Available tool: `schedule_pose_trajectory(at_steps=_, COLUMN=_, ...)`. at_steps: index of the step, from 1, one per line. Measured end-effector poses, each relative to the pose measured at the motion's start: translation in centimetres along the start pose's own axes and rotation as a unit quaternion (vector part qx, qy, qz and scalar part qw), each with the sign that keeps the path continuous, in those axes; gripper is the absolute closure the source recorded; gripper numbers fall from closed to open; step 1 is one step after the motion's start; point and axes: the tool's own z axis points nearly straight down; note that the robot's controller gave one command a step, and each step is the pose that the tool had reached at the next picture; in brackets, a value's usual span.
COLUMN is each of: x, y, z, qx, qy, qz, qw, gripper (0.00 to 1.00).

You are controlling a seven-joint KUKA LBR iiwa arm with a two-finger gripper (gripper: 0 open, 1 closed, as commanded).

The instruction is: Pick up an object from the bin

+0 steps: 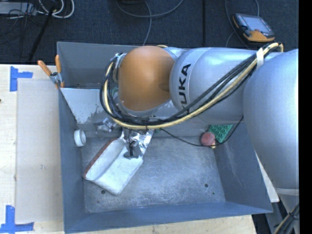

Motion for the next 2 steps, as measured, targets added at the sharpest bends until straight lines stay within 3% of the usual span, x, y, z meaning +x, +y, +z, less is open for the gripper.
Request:
schedule_pose_trajectory(at_steps=1, x=0.09, y=0.26, z=5.40, qx=-0.004, qy=0.0060, qz=-0.191, qw=0.9816, gripper=0.00)
schedule_pose_trajectory(at_steps=2, x=0.08, y=-0.03, z=5.13, qx=-0.002, qy=0.0052, qz=-0.187, qw=0.9823, gripper=1.00)
